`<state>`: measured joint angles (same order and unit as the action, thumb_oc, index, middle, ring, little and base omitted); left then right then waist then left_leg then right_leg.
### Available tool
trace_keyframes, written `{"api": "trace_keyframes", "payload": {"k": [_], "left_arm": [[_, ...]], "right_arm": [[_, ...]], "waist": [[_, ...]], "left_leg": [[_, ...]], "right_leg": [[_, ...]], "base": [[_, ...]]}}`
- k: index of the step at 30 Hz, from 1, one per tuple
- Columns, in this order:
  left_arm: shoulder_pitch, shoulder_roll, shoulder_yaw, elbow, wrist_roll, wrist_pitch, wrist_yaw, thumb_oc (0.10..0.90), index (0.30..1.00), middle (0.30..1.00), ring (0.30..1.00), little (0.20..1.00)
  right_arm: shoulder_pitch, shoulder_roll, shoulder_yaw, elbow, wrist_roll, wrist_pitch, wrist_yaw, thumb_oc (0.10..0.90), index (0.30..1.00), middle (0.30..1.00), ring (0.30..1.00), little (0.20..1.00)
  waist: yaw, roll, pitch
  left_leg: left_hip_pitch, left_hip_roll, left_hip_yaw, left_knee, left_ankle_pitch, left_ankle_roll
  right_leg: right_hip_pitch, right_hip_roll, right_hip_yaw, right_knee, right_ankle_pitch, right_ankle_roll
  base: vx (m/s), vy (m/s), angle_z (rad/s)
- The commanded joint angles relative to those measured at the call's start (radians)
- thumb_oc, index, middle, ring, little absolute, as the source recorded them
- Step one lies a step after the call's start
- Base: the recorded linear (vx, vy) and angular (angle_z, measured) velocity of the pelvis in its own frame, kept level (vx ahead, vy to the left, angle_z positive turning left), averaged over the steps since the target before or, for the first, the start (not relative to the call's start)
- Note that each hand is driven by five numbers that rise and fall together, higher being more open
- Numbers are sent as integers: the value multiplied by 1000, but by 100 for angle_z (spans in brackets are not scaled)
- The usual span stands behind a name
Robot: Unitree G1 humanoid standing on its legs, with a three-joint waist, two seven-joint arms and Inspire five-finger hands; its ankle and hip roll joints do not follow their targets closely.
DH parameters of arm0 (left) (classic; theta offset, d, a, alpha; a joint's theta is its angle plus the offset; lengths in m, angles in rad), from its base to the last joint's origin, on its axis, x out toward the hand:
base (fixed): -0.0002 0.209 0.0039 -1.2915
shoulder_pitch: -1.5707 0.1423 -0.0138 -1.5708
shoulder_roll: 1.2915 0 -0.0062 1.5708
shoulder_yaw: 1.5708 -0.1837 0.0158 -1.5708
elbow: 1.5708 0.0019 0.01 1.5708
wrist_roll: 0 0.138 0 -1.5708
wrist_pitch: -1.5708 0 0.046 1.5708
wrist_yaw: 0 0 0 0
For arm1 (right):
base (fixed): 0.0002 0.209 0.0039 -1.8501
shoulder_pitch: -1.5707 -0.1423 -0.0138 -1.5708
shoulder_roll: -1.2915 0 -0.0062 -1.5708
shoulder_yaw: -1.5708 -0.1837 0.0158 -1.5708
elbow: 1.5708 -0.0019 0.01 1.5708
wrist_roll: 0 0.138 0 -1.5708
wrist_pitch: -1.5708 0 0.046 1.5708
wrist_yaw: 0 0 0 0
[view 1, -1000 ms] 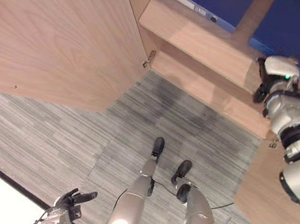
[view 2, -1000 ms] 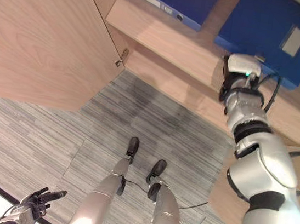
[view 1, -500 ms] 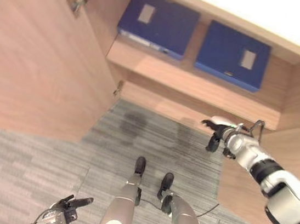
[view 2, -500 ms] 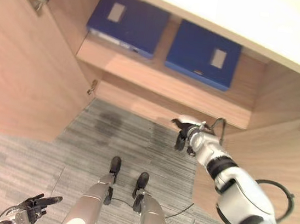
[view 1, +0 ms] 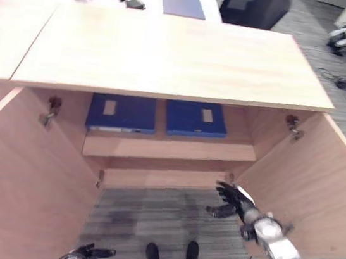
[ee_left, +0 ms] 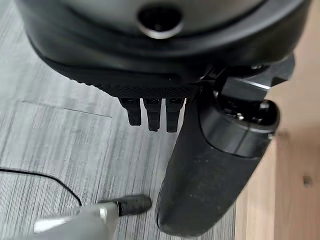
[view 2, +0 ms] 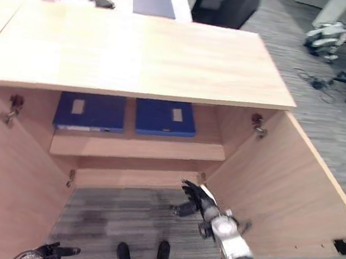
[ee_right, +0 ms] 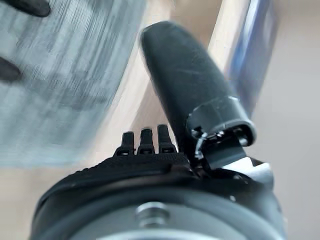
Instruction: Put the empty folder in the office cabinet
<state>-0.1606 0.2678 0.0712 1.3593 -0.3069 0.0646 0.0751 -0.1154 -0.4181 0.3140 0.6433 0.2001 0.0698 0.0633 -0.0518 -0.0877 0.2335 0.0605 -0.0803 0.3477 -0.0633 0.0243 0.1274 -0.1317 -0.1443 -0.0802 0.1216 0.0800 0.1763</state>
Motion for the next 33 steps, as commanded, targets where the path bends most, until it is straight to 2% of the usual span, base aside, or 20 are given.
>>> {"api": "trace_keyframes", "payload": {"k": [1,2,5,7,8,12,16,17,24,28,33], "left_arm": [[-47,14,-43,26,57,-17,28,800,900,900,900,900],[-50,5,-51,25,61,-19,29,800,900,900,900,900],[-53,-24,-94,8,78,-19,26,800,900,900,900,900],[-52,-40,-118,1,92,-20,21,800,900,900,900,900],[-52,-52,-132,1,102,-20,17,800,900,900,900,900],[-43,-60,-137,19,113,-17,15,800,900,900,900,900],[-4,-52,-107,43,129,-13,6,800,900,900,900,900],[7,-49,-101,48,135,-11,4,800,900,900,900,900],[50,-36,-73,74,172,-6,-16,800,900,900,900,900],[35,-22,-82,40,173,-15,-20,800,900,900,900,900],[19,-28,-97,5,158,-23,-19,800,900,900,900,900]], "right_arm": [[33,-15,-38,56,24,-45,-66,800,900,900,900,900],[60,-6,-57,70,32,-46,-72,800,900,900,900,900],[133,20,-118,138,35,-45,-103,800,900,900,900,900],[164,26,-150,160,36,-43,-118,800,900,900,900,900],[187,38,-201,189,73,-50,-140,800,900,900,900,900],[201,60,-263,247,149,-68,-165,800,900,900,900,900],[207,51,-323,264,169,-79,-186,800,900,900,900,900],[210,42,-335,255,168,-81,-193,800,900,900,900,900],[209,-40,-416,174,144,-95,-220,800,900,900,900,900],[201,-99,-444,74,102,-104,-232,800,900,900,900,900],[162,-176,-447,-33,41,-114,-246,800,900,900,900,900]], "waist": [[-40,1,-67],[-47,4,-72],[-75,26,-80],[-87,31,-90],[-102,35,-93],[-122,43,-103],[-127,45,-119],[-129,52,-121],[-132,61,-138],[-137,69,-137],[-140,89,-148]], "left_leg": [[-3,-22,-93,110,-183,-39],[2,-24,-85,99,-178,-39],[33,-20,-54,48,-159,-41],[43,-17,-51,20,-147,-45],[42,-14,-50,11,-141,-45],[47,-8,-35,1,-139,-42],[52,-3,8,-3,-144,-38],[65,-1,3,-7,-161,-38],[73,6,48,-1,-174,-34],[75,15,60,9,-177,-46],[75,40,73,27,-183,-58]], "right_leg": [[-81,33,30,10,90,17],[-86,30,24,15,92,16],[-89,-4,-60,58,85,10],[-93,-18,-82,89,76,3],[-98,-18,-68,112,70,1],[-94,-11,-40,128,47,-5],[-79,-26,-46,122,34,-6],[-69,-30,-45,131,13,5],[-34,-55,-38,97,7,12],[-1,-32,-14,15,-23,10],[18,6,14,-27,-52,-4]], "base": [[14,114,-25],[21,127,-14],[4,96,-36],[-4,50,-38],[-5,29,-9],[5,17,-14],[16,3,-31],[63,4,-77],[28,-68,-45],[47,-202,-44],[66,-190,-25]]}}
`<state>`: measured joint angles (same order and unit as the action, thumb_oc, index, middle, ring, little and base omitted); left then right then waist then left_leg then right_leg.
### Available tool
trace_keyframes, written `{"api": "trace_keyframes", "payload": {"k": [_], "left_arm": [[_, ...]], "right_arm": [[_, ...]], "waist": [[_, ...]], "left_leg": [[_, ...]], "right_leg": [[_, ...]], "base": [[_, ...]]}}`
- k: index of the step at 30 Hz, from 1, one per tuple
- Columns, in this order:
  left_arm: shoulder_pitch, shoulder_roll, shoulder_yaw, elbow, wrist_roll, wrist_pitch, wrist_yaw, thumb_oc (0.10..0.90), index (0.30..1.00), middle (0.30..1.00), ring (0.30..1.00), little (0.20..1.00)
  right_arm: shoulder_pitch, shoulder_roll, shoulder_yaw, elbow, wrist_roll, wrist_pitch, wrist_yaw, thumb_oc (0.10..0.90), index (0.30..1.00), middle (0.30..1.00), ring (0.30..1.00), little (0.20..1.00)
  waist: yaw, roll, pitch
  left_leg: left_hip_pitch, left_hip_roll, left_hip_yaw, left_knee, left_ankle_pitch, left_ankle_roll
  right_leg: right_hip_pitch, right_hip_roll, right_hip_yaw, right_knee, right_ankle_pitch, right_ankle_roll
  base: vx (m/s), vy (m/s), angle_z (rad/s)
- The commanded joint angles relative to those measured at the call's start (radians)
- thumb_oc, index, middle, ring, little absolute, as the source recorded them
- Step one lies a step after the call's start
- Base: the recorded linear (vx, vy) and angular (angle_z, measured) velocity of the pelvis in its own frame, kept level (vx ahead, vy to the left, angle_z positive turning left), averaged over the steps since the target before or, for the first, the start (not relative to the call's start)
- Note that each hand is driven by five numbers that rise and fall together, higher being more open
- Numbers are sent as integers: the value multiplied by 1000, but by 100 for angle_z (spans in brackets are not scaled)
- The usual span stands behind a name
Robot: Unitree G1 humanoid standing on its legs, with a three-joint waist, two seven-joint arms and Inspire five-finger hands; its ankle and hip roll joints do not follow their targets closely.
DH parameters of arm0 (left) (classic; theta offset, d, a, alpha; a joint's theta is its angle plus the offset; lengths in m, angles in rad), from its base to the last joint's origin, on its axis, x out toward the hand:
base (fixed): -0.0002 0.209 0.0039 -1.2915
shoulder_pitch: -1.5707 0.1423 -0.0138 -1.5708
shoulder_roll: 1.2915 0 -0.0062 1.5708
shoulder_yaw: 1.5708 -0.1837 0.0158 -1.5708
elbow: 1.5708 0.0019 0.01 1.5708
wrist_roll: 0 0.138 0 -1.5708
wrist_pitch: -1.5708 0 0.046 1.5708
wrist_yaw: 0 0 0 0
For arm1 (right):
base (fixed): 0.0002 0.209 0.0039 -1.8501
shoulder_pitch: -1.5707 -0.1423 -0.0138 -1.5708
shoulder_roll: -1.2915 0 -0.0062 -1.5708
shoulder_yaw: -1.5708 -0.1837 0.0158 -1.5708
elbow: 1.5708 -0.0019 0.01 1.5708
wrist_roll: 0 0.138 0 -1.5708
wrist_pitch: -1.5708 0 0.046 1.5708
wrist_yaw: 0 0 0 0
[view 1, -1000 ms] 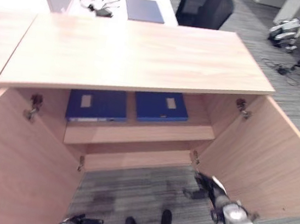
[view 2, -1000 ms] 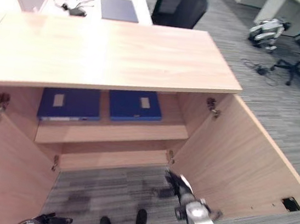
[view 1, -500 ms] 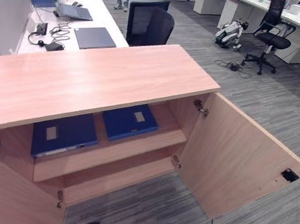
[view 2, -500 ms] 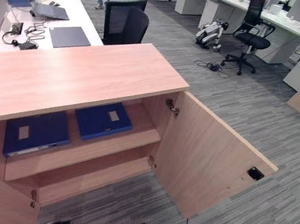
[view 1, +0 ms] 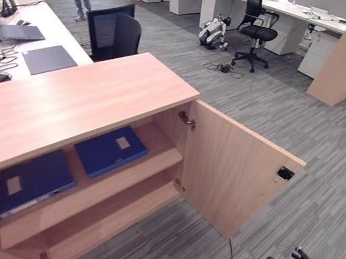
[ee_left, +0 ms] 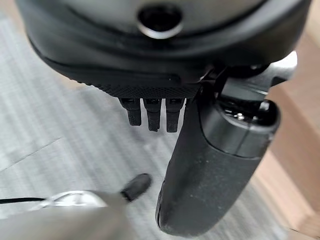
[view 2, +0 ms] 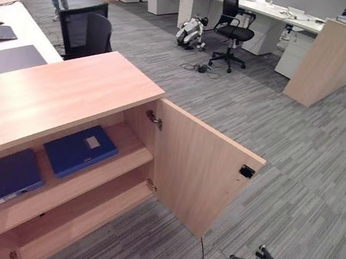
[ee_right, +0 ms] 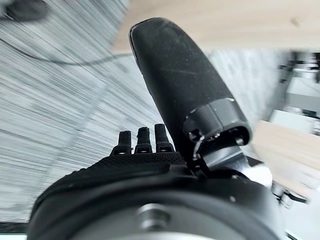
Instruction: Put the empty folder in the office cabinet
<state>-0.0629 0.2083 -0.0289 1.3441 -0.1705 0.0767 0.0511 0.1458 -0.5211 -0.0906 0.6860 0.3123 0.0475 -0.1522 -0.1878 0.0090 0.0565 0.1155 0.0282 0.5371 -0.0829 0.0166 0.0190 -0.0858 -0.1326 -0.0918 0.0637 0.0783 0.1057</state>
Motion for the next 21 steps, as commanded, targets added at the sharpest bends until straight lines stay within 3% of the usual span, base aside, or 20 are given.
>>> {"api": "trace_keyframes", "payload": {"k": [1,11,21], "left_arm": [[-84,27,-4,18,19,-36,6,800,900,900,900,900],[-127,2,-82,18,-4,-37,-14,800,900,900,900,900],[-141,-37,-146,27,-5,-31,-27,800,900,900,900,900]], "right_arm": [[-125,-96,-30,-84,-80,-96,-29,800,900,900,900,900],[-294,-245,81,-129,-63,-120,28,800,900,900,900,900],[-430,-317,226,-184,-83,-126,89,800,900,900,900,900]], "waist": [[-4,-4,27],[14,2,28],[35,24,40]], "left_leg": [[19,-59,-111,53,-177,46],[1,31,-129,138,-177,-15],[-8,49,-155,114,-113,-51]], "right_leg": [[-26,6,36,27,-56,62],[5,71,30,32,-115,17],[21,82,-6,19,-125,-23]], "base": [[70,-181,-25],[76,-191,-9],[14,-97,11]]}}
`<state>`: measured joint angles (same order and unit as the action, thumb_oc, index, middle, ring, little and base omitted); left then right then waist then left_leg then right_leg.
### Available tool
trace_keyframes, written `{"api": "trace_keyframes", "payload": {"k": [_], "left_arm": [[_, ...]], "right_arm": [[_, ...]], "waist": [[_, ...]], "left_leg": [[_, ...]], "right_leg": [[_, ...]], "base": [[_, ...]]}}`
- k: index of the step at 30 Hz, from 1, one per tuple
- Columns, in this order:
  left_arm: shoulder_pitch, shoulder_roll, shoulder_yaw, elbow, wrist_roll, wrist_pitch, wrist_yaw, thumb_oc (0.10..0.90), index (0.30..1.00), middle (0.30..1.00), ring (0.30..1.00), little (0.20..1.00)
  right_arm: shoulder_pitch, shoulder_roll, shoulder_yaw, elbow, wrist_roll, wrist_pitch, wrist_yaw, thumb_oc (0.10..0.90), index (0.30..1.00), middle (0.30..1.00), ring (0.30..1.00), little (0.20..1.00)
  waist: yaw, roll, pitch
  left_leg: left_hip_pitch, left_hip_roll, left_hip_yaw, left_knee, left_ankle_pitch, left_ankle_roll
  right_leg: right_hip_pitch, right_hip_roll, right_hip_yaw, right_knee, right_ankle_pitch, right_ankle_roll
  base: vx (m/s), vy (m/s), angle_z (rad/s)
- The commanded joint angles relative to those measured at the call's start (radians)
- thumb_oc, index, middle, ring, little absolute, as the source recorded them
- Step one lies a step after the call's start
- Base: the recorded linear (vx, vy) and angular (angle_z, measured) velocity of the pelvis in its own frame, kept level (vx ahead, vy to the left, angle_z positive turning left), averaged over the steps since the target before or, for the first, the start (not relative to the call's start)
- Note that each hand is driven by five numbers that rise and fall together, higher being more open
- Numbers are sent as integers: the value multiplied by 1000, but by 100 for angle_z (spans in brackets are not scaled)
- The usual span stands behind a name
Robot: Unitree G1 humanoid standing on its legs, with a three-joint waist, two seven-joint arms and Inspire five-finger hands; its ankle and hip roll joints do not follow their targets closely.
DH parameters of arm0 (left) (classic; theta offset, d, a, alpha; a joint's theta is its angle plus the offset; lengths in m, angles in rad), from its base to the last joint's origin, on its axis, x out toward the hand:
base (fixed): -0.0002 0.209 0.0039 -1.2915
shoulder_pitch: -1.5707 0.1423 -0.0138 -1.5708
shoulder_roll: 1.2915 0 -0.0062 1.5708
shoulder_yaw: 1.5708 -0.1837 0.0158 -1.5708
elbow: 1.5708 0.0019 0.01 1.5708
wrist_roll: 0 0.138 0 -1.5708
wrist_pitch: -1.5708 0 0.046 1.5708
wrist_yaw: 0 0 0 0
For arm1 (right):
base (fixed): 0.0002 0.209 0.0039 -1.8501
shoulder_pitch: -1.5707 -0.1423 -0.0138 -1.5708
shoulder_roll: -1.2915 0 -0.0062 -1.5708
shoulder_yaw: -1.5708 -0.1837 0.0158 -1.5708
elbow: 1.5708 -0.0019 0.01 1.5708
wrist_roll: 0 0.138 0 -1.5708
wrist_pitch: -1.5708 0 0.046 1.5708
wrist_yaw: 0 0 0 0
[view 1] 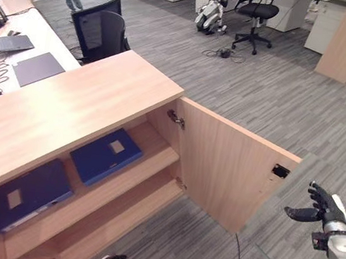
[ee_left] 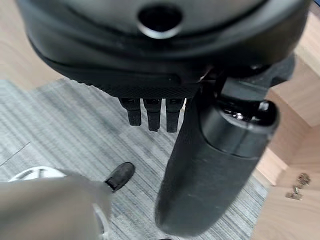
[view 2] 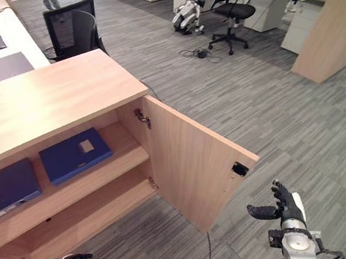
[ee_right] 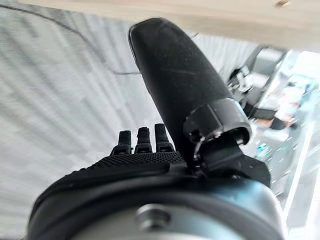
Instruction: Put the empty folder in the office cabinet
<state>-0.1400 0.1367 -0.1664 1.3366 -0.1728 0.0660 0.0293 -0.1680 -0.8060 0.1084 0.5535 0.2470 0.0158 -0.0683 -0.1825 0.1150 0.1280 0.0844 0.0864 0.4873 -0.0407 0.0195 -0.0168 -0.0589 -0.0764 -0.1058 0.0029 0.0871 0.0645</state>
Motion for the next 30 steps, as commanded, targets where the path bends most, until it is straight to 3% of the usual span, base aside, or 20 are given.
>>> {"api": "trace_keyframes", "payload": {"k": [1,7,14,22,30], "left_arm": [[-65,30,-16,32,-6,-21,-8,800,900,900,900,900],[-72,10,-55,20,-27,-24,-19,800,900,900,900,900],[-69,5,-53,21,-32,-23,-21,800,900,900,900,900],[-73,3,-38,8,7,-25,-22,800,900,900,900,900],[-97,6,-49,-3,45,-36,-1,800,900,900,900,900]], "right_arm": [[-134,-34,49,-50,-22,-93,11,800,900,900,900,900],[-267,7,174,-24,-32,-91,21,800,900,900,900,900],[-288,51,222,-77,-18,-101,40,800,900,900,900,900],[-150,145,328,-308,-25,-107,160,800,900,900,900,900],[-82,282,477,-310,-126,-85,218,800,900,900,900,900]], "waist": [[32,-79,-31],[53,-70,-30],[62,-80,-31],[67,-103,-30],[78,-124,-22]], "left_leg": [[22,-9,-109,69,-111,-17],[14,-5,-131,60,-100,-29],[7,0,-136,79,-106,-34],[-1,-4,-139,114,-127,-31],[4,-20,-150,147,-165,-8]], "right_leg": [[-3,27,4,75,-135,16],[19,37,-11,37,-134,6],[30,41,-19,35,-143,-3],[40,37,-31,48,-152,-4],[41,3,-43,92,-147,10]], "base": [[7,-43,7],[0,-42,7],[-1,-14,2],[-10,31,0],[-30,107,-2]]}}
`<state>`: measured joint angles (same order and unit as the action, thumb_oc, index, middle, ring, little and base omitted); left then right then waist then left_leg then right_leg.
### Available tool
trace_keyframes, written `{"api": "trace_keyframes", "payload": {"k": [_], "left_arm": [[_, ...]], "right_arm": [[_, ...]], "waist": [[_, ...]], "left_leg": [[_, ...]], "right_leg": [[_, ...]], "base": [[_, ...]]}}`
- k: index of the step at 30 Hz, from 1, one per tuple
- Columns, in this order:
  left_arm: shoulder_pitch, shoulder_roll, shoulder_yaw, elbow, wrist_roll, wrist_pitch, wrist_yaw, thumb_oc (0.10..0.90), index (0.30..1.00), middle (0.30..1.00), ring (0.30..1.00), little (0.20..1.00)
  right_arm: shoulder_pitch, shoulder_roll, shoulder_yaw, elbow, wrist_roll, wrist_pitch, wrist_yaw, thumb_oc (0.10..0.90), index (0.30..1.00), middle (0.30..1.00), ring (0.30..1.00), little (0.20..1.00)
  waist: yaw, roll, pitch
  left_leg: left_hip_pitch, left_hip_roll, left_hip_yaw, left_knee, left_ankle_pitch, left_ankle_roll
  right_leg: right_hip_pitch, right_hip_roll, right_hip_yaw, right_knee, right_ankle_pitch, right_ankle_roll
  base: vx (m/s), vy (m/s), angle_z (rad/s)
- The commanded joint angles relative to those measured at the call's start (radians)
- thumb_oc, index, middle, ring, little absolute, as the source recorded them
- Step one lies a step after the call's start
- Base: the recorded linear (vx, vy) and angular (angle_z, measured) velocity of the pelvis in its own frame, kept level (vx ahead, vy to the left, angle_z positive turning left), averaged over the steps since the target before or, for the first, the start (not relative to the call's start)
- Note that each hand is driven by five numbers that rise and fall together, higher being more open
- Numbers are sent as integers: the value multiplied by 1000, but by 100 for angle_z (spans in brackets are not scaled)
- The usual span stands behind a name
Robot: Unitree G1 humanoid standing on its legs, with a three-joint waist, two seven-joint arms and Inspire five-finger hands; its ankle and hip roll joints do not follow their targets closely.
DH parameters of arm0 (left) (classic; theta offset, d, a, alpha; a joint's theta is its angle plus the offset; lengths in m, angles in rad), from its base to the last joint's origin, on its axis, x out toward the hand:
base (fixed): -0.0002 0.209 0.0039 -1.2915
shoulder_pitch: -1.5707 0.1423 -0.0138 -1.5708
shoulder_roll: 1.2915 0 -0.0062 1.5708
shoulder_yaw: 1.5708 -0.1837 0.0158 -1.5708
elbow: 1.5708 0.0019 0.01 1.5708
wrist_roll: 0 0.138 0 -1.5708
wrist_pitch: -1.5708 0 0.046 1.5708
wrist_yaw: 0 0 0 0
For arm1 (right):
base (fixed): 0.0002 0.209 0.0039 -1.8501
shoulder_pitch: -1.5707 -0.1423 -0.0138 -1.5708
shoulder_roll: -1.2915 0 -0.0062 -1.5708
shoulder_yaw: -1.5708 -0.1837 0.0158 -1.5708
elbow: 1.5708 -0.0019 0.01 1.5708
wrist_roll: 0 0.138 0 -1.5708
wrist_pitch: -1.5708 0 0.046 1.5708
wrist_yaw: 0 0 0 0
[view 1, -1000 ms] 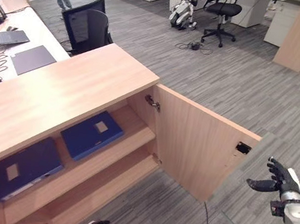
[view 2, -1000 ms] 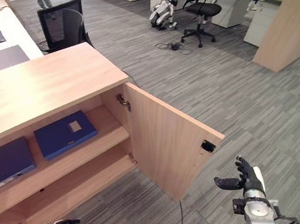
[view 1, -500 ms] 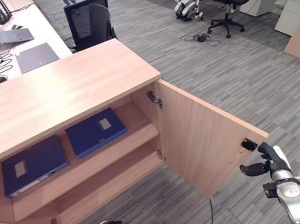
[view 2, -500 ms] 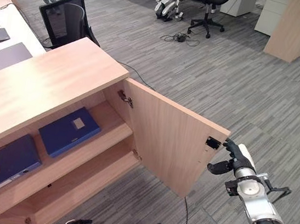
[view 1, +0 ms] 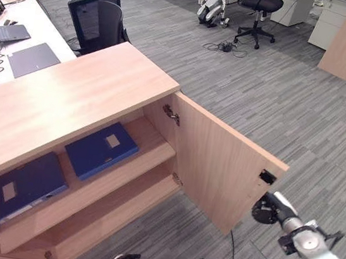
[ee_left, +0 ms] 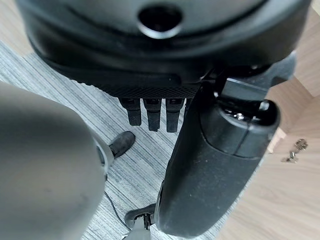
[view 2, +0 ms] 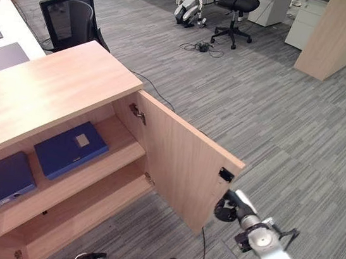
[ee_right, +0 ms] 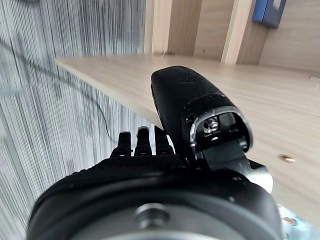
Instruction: Put the empty folder in the office cabinet
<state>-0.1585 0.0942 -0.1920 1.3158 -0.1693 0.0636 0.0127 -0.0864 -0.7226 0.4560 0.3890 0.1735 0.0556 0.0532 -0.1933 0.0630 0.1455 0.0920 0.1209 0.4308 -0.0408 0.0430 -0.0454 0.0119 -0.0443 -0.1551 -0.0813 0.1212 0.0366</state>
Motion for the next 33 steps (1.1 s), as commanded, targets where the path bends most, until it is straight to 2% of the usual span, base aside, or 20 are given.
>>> {"api": "trace_keyframes", "payload": {"k": [1,4,5,9,10,12,14,15,18,19,20,24,26,30,31,33], "left_arm": [[-82,49,-27,18,52,-34,21,800,900,900,900,900],[-92,52,-48,9,69,-41,36,800,900,900,900,900],[-93,53,-48,9,69,-41,36,800,900,900,900,900],[-110,72,-59,-15,55,-54,48,800,900,900,900,900],[-110,73,-59,-15,55,-54,48,800,900,900,900,900],[-103,87,-44,-27,34,-61,52,800,900,900,900,900],[-87,103,-27,-40,9,-63,57,800,900,900,900,900],[-87,103,-27,-40,9,-62,57,800,900,900,900,900],[-75,116,-15,-49,-16,-63,62,800,900,900,900,900],[-75,116,-14,-49,-16,-63,62,800,900,900,900,900],[-64,124,-3,-46,-33,-66,67,800,900,900,900,900],[-35,135,12,-31,-46,-71,77,800,900,900,900,900],[-20,137,24,-24,-54,-74,77,800,900,900,900,900],[-23,136,40,-32,-83,-88,89,800,900,900,900,900],[-25,135,40,-41,-83,-90,90,800,900,900,900,900],[-2,132,49,-71,-102,-99,88,800,900,900,900,900]], "right_arm": [[-180,218,163,-139,-87,-122,103,800,900,900,900,900],[-244,308,258,-82,-132,-108,123,800,900,900,900,900],[-245,309,258,-81,-132,-108,123,800,900,900,900,900],[-361,431,335,28,-146,-101,115,800,900,900,900,900],[-362,432,335,28,-146,-101,115,800,900,900,900,900],[-397,474,361,57,-159,-98,122,800,900,900,900,900],[-411,505,383,78,-161,-99,124,800,900,900,900,900],[-412,506,383,78,-162,-99,124,800,900,900,900,900],[-426,541,401,107,-174,-95,121,800,900,900,900,900],[-426,541,401,107,-174,-95,121,800,900,900,900,900],[-432,558,409,128,-177,-93,120,800,900,900,900,900],[-425,575,429,123,-170,-97,118,800,900,900,900,900],[-411,572,434,113,-154,-98,115,800,900,900,900,900],[-350,492,401,82,-134,-108,102,800,900,900,900,900],[-326,469,384,79,-129,-106,97,800,900,900,900,900],[-250,419,328,103,-117,-102,88,800,900,900,900,900]], "waist": [[93,-75,-34],[114,-82,-21],[114,-84,-23],[156,-98,-8],[157,-99,-10],[188,-107,-9],[223,-110,-5],[223,-112,-7],[262,-114,-3],[261,-114,-4],[286,-116,-6],[319,-112,-9],[318,-105,-2],[287,-89,30],[280,-93,30],[270,-92,15]], "left_leg": [[-2,-59,-95,150,-195,27],[-2,-86,-109,146,-208,54],[-5,-87,-108,144,-204,54],[-23,-130,-133,119,-193,85],[-26,-131,-132,117,-190,85],[-31,-152,-152,93,-174,98],[-34,-164,-189,87,-168,106],[-38,-165,-189,87,-166,106],[-41,-180,-247,91,-164,118],[-42,-180,-247,91,-163,118],[-49,-191,-296,89,-154,123],[-59,-204,-406,79,-133,119],[-67,-224,-474,80,-121,116],[-82,-273,-646,88,-102,100],[-89,-286,-668,89,-97,100],[-95,-296,-708,86,-91,97]], "right_leg": [[-33,-37,5,184,-176,44],[-60,-70,3,200,-141,69],[-63,-70,4,198,-138,68],[-104,-113,-5,199,-78,106],[-107,-114,-4,197,-76,105],[-121,-137,-24,208,-62,118],[-120,-160,-41,250,-76,123],[-122,-161,-41,249,-73,122],[-119,-189,-64,317,-83,121],[-119,-189,-64,317,-83,121],[-122,-197,-70,363,-82,119],[-141,-151,-27,362,-114,103],[-161,-107,35,325,-131,102],[-225,4,256,286,-141,117],[-217,7,275,264,-132,115],[-181,-8,248,225,-133,100]], "base": [[-73,191,1],[-111,235,6],[-94,167,-2],[-146,231,-16],[-101,162,-5],[-113,210,33],[-66,134,53],[-35,55,52],[-8,39,77],[-5,24,120],[6,13,95],[24,-44,107],[19,-56,111],[-9,-65,135],[5,-62,190],[58,-109,197]]}}
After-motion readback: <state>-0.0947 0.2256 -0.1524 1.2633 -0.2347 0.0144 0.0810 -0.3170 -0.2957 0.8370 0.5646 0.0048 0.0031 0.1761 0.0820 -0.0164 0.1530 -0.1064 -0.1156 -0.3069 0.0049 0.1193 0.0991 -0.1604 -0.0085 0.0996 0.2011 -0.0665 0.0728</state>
